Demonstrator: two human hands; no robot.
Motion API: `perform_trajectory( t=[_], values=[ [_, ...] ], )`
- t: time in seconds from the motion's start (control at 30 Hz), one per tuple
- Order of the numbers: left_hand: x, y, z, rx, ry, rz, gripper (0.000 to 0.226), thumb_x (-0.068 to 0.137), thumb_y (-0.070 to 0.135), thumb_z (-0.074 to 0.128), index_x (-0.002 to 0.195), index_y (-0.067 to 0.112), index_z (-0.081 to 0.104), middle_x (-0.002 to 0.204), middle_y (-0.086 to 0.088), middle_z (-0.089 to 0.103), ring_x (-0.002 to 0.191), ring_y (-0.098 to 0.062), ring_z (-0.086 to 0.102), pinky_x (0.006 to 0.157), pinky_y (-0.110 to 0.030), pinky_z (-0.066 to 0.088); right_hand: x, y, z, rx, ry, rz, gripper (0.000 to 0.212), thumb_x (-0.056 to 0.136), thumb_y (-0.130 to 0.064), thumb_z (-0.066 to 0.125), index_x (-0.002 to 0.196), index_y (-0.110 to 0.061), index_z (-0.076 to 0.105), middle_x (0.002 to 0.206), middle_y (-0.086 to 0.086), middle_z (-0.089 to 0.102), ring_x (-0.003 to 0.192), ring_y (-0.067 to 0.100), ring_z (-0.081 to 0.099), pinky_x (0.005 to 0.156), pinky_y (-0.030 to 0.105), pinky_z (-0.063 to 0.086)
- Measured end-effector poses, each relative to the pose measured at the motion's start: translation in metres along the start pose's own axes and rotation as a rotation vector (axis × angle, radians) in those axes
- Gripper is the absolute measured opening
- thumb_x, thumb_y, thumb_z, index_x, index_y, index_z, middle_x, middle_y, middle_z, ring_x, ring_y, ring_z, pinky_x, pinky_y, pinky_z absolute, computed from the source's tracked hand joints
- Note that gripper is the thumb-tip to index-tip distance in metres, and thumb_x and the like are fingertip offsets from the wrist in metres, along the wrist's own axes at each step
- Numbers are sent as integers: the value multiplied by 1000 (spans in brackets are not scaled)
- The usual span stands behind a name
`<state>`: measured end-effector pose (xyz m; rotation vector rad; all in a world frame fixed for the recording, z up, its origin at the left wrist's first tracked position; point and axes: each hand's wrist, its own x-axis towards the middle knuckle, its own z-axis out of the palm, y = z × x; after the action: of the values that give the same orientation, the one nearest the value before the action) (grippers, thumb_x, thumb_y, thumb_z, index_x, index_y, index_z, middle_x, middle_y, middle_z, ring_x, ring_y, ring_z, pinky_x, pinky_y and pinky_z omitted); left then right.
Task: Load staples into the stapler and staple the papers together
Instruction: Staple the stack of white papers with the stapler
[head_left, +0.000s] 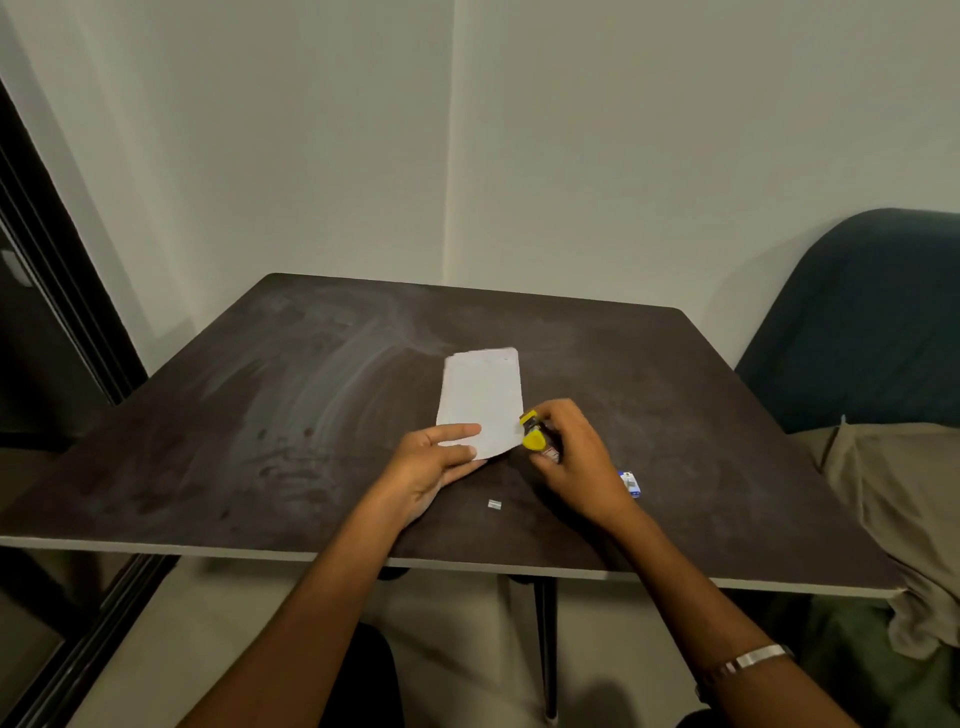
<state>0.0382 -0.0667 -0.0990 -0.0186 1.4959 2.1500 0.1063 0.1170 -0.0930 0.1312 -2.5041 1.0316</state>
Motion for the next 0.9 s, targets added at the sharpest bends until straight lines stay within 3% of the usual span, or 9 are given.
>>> perform_trajectory(
  t=[0.07,0.13,0.17,0.27,0.4,0.53,0.63,0.77,0.9],
  values=[
    [1,-9,-3,-9,-9,108,25,83,-15,59,94,3,73,123,-17,63,101,-27,68,74,-24,60,-1,-4,1,120,79,183,23,84,-29,71,101,-22,57,102,-9,54,91,0,55,74,7,41],
    [2,-16,-5,8,0,195,25,84,-11,61,91,8,76,125,-15,63,106,-27,67,77,-24,59,-3,-7,4,269,63,350,22,86,-44,65,98,-27,58,100,-4,58,87,6,58,75,18,45],
    [2,-18,-5,16,9,228,25,84,-8,62,91,11,77,126,-13,63,109,-27,66,79,-24,58,-4,-9,6,344,46,407,24,87,-51,60,94,-29,57,93,-3,59,80,9,57,71,23,46],
    [0,-22,-7,63,53,325,24,84,-1,66,94,17,77,121,-5,68,112,-23,64,87,-29,57,-9,-18,12,555,31,520,42,84,-63,52,90,-22,55,65,-2,49,53,8,47,47,21,41],
    [-4,-21,-9,121,116,411,23,84,8,69,100,23,76,113,10,71,111,-13,64,91,-34,57,-7,-26,23,579,-19,553,51,86,-67,46,94,-17,55,61,-1,49,50,10,46,47,25,41],
    [-8,-19,-7,96,93,452,24,84,5,68,102,20,75,117,3,70,113,-17,63,94,-38,55,-2,-27,29,671,-187,592,65,90,-63,44,102,-1,57,63,-3,59,47,11,45,45,23,40],
    [-8,-19,-6,129,78,464,24,84,6,69,102,19,75,119,1,69,113,-16,63,97,-40,53,1,-24,31,721,-281,609,74,84,-70,46,99,1,63,59,0,58,47,12,46,46,22,42],
    [-9,-19,-5,189,75,497,23,83,7,70,101,20,75,117,2,69,109,-11,65,96,-37,54,3,-19,33,867,-264,602,65,80,-68,54,90,-5,69,78,14,60,53,16,48,46,24,42],
    [-10,-20,-4,219,80,519,23,83,7,69,101,22,75,119,-1,67,110,-18,64,91,-33,56,3,-16,33,960,-236,593,57,79,-62,62,91,-7,69,83,10,67,58,14,54,47,24,46]
  ],
)
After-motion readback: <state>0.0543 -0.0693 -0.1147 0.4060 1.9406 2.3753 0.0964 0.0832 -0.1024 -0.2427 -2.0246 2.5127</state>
